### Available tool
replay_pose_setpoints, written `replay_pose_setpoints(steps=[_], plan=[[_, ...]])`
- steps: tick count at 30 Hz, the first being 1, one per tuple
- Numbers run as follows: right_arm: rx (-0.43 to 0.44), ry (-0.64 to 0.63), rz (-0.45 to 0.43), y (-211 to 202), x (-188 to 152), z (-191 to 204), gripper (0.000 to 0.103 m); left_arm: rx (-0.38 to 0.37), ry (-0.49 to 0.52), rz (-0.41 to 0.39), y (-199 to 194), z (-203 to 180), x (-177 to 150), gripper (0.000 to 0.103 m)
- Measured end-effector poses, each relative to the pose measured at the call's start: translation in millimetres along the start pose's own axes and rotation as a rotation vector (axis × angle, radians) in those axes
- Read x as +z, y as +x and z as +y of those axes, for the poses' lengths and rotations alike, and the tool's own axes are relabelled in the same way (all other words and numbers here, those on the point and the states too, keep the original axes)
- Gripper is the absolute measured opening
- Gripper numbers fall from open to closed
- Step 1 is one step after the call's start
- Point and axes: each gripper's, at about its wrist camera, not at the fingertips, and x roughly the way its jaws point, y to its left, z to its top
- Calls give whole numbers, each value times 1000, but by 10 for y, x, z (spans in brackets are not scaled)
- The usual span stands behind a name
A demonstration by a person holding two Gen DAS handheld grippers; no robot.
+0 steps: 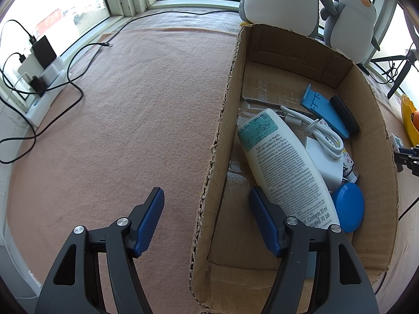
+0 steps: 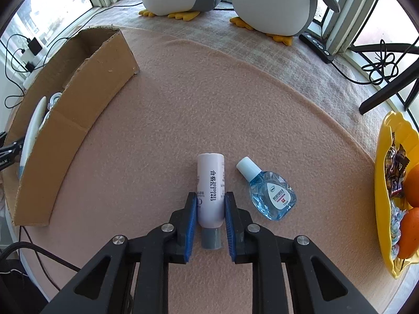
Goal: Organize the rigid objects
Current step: 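Carry the white-and-pink tube into the box and release it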
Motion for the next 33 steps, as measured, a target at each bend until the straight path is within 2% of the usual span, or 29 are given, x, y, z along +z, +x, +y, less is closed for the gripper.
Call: replay_pose_setpoints(steps=[7, 13, 23, 33], plan=[[30, 56, -41, -109, -133, -2, 18, 0, 0, 0, -2, -3, 2, 69], [51, 55, -86, -277, -144, 191, 18, 1, 1, -1, 2, 2, 5, 69], [115, -2, -178, -691, 125, 682, 18, 1, 0, -1, 5, 2, 7, 69], [153, -63, -226, -766, 495, 1215, 18, 0, -2, -1, 6, 4, 10, 69]])
